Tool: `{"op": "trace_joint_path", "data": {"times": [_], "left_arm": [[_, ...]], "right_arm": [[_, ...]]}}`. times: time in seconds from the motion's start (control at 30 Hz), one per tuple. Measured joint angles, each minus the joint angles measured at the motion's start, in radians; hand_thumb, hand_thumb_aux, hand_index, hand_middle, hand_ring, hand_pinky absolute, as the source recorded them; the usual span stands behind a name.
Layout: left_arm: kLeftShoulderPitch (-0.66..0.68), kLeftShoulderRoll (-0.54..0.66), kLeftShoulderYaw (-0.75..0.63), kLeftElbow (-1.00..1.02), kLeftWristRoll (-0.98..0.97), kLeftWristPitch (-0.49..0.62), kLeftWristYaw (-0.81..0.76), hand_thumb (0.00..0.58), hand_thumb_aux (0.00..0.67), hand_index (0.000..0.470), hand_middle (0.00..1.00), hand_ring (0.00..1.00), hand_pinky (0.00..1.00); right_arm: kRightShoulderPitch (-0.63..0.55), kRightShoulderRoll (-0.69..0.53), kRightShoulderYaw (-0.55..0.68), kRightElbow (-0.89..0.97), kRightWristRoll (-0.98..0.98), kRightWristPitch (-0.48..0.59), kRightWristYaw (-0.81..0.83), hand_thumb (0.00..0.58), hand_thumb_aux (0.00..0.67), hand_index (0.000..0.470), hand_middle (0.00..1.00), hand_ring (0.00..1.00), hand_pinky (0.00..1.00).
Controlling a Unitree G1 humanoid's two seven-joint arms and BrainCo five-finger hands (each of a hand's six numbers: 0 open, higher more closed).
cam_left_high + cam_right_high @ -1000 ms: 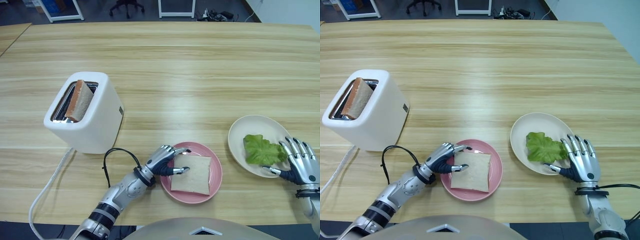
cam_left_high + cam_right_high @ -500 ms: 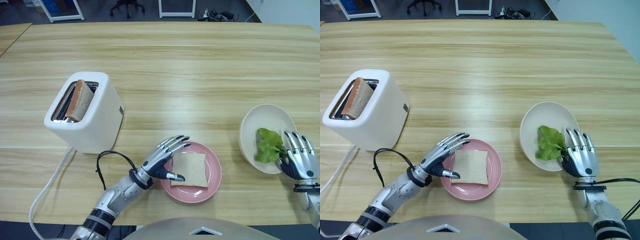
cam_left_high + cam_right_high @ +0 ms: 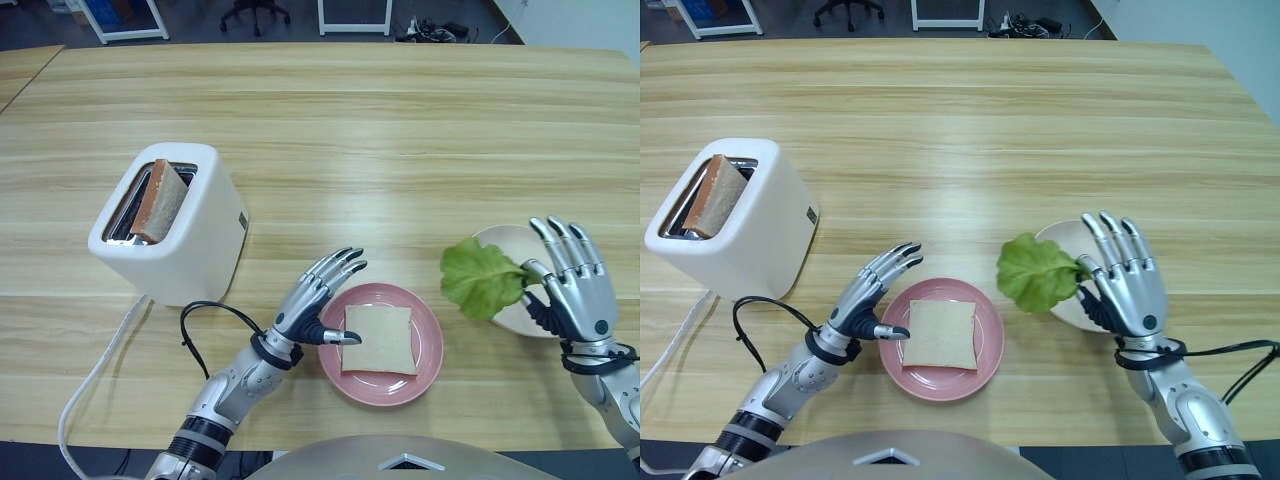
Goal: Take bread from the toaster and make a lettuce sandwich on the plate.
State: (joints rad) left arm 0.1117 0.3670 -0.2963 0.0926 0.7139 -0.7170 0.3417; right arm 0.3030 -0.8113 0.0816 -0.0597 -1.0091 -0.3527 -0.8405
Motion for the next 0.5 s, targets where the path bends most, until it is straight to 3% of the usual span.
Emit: {"op": "trace_joint_path", "data": {"times": [0.23,0.5], "left_arm": [[-0.016,-0.008,0.08,-0.012,-0.01,-0.006,0.077,0.0,0.0,0.0,0.0,0.0,0.0],[-0.026,0.003,0.151,-0.038,-0.008,0.008,0.11,0.0,0.0,0.0,0.0,0.0,0.0]], "right_arm": [[-0.095,0.084,0.217,-0.057,0.005,-0.263,0.106,0.58,0.67,0.47,0.0,0.0,0.0],[-0.277,0.206,0.384,0.23,-0.073,-0.345,0.137,0.58,0.67,0.47,0.0,0.0,0.0]]}}
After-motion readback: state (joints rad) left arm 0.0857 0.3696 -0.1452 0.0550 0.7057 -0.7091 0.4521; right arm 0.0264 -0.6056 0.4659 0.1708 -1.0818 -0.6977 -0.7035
